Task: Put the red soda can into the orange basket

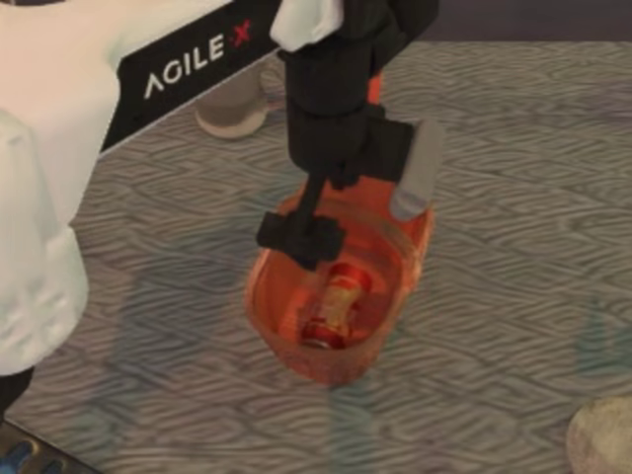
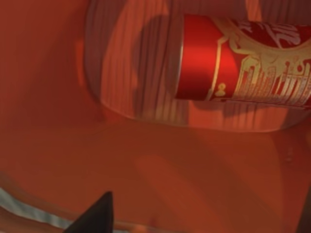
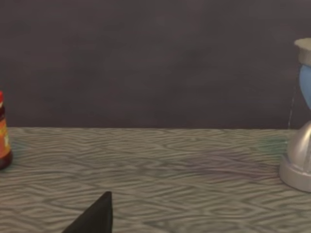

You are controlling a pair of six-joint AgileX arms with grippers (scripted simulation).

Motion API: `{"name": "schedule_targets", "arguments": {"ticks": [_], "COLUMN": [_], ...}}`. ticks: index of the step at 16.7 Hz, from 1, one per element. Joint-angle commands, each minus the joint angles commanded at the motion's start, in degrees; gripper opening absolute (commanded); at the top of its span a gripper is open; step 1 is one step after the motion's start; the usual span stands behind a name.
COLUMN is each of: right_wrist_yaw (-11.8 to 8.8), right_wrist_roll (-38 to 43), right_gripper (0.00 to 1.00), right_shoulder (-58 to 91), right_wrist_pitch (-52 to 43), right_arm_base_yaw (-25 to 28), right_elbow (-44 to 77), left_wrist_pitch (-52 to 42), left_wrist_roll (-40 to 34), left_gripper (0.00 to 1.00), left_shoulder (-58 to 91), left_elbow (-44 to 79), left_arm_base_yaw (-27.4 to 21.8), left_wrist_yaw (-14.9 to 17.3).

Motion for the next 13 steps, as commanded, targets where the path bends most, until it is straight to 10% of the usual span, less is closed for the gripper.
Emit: {"name": "schedule_targets", "arguments": {"ticks": [13], "right_wrist_yaw": [0.0], "right_wrist_roll": [0.0], "right_gripper": [1.0], "right_shoulder": [0.0], "right_wrist_pitch": [0.0], "right_arm_base_yaw": [0.0], "right_elbow": [0.0], "left_wrist_pitch": [0.0], "left_wrist_roll": [0.0], "left_gripper": [0.0], "left_shoulder": [0.0], "left_elbow": [0.0], "left_arm_base_yaw": [0.0], "left_wrist_yaw": [0.0]}}
